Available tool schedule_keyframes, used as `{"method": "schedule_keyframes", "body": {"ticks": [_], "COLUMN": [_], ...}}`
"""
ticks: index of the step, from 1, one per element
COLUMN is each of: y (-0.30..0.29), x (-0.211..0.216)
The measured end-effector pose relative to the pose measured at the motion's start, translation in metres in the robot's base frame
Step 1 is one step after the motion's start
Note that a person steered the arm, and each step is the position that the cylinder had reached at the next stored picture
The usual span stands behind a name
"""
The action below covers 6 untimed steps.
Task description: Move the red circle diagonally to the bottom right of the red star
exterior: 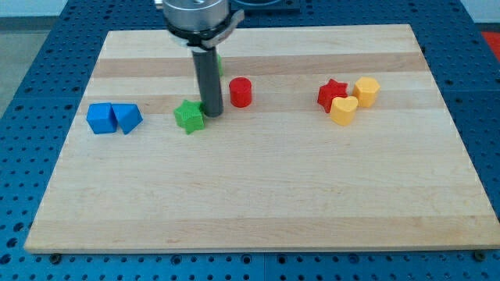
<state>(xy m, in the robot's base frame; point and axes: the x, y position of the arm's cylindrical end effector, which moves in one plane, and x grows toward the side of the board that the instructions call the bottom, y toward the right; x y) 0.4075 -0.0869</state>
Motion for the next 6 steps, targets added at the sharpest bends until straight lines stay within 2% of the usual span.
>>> {"method": "schedule_keyframes", "body": {"ticks": [1, 2, 4, 5, 6], "y": [-0.029, -0.020, 0.081, 0.105, 0.105], "x": [0.005, -0.005, -0.039, -0.052, -0.034]}}
